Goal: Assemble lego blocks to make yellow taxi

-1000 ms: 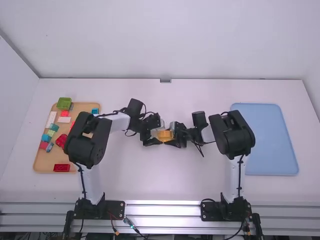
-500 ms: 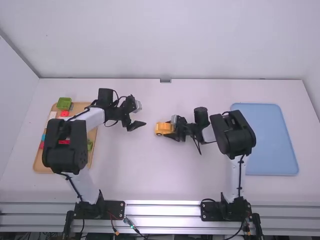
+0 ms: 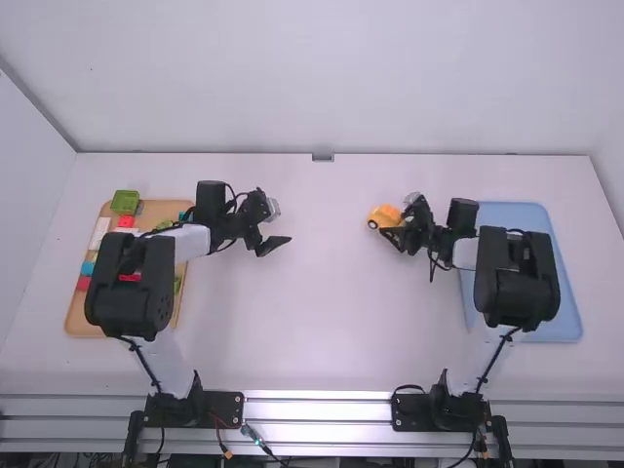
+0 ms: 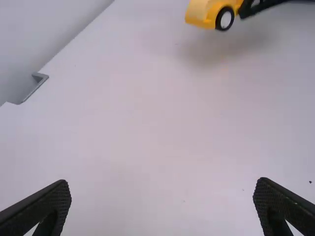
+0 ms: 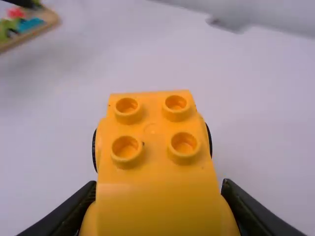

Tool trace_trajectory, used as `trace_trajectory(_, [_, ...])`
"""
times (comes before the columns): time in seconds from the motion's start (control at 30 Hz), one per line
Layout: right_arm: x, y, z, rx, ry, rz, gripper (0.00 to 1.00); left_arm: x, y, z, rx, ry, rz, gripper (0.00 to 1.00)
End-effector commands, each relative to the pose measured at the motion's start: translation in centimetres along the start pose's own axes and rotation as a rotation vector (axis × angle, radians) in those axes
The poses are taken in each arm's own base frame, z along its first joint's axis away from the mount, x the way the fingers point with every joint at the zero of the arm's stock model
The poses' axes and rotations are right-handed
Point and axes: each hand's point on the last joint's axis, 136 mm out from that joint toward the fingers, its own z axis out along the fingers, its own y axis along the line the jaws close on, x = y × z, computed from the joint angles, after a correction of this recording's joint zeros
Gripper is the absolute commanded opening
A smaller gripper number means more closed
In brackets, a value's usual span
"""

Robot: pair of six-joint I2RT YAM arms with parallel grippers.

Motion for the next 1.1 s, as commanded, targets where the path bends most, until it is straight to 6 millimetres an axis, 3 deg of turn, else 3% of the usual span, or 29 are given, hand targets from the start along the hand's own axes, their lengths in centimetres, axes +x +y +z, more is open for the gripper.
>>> trace_trajectory(0.0, [-1.0,-3.2,-2.9,0.18,0.052,-0.037,0.52,0.2,-0.1,-0.1,-0.01,0.008,-0.034,0.99])
trace_trajectory(0.13, [0.1,-6.4,-7.7,0.362,0.133,0.047,0.5,0.5,0.5,-0.1,-0.046,0.032,-0.054,0.99])
trace_trajectory(0.17, [0.1,-6.5,-7.9,0.368,0.134,0.049,0.5,0.5,0.5,-0.1,-0.046,0.031,-0.054,0.99])
trace_trajectory(0.3, [1.4,-9.1,-11.9,0.477,0.139,0.115,0.47,0.5,0.6,-0.1,-0.048,0.031,-0.051,0.99])
trace_trajectory(0.57, [6.2,-11.9,-18.1,0.666,0.127,0.278,0.47,0.5,0.5,0.0,-0.047,0.032,-0.05,0.99])
trace_trajectory(0.77, [8.1,-11.8,-19.3,0.756,0.083,0.233,0.58,0.2,0.7,0.0,-0.053,0.025,-0.035,0.99])
trace_trajectory(1.07, [11.1,-12.1,-18.7,0.798,0.104,0.304,0.73,0.2,0.6,0.0,-0.049,0.025,-0.038,0.99])
